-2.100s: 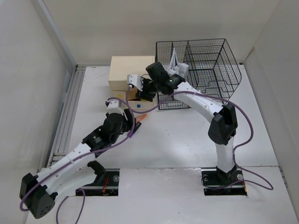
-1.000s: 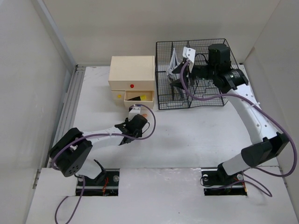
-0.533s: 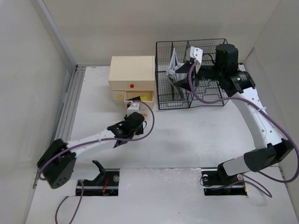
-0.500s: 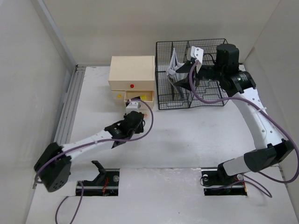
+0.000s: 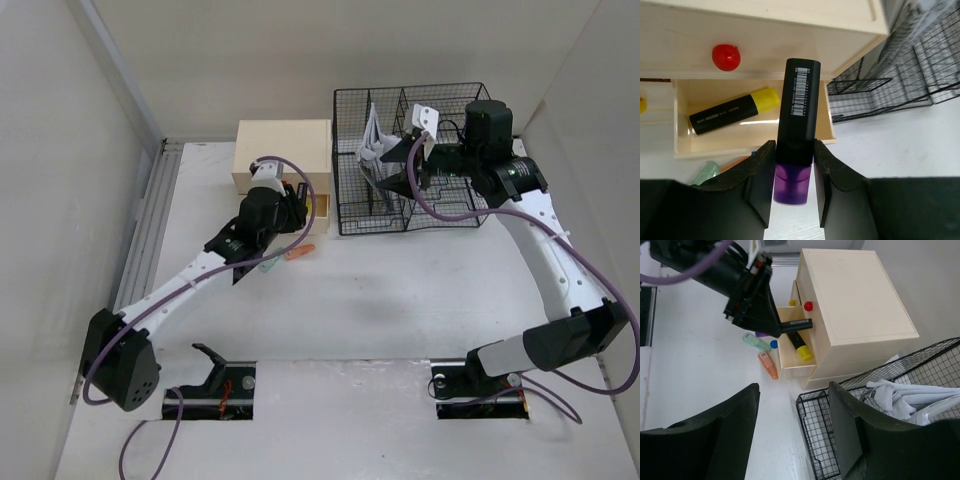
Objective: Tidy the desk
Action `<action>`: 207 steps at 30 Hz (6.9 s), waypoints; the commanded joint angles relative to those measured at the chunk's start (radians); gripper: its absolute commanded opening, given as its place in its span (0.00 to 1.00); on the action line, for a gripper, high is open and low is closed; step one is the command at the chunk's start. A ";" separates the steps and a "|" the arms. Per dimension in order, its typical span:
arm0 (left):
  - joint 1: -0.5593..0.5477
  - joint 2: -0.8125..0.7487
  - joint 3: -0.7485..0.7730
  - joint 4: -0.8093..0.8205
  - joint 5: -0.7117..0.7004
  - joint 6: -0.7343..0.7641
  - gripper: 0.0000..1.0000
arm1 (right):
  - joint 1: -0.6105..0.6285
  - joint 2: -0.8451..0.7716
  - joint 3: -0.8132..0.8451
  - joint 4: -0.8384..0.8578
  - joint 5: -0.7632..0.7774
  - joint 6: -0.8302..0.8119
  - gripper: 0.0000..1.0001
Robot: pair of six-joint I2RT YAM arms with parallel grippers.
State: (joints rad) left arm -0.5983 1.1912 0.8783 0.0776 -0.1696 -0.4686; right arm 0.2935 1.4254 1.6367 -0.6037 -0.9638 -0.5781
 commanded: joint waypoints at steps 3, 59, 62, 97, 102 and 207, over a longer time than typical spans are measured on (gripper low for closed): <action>0.038 0.074 0.082 0.027 0.082 0.093 0.00 | -0.023 -0.036 -0.012 0.048 -0.061 0.006 0.63; 0.100 0.030 0.128 0.105 0.030 0.113 0.00 | -0.042 0.010 -0.040 0.039 -0.089 -0.012 0.63; 0.100 0.065 0.140 0.105 0.039 0.113 0.00 | -0.042 0.010 -0.040 0.039 -0.089 -0.012 0.63; 0.100 0.007 0.114 0.081 0.030 0.093 0.00 | -0.062 0.021 -0.049 0.015 -0.147 -0.031 0.53; 0.089 -0.137 0.094 0.012 0.019 0.075 0.00 | -0.047 0.079 -0.029 -0.059 -0.199 -0.092 0.15; 0.316 0.708 -0.380 1.340 0.203 -0.636 0.34 | 0.136 -0.166 -0.218 0.346 0.267 0.169 0.17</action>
State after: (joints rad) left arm -0.2863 1.8927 0.4740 1.2972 0.0483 -1.1149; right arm 0.4393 1.2846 1.4231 -0.3202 -0.6701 -0.4213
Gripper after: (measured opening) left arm 0.343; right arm 0.172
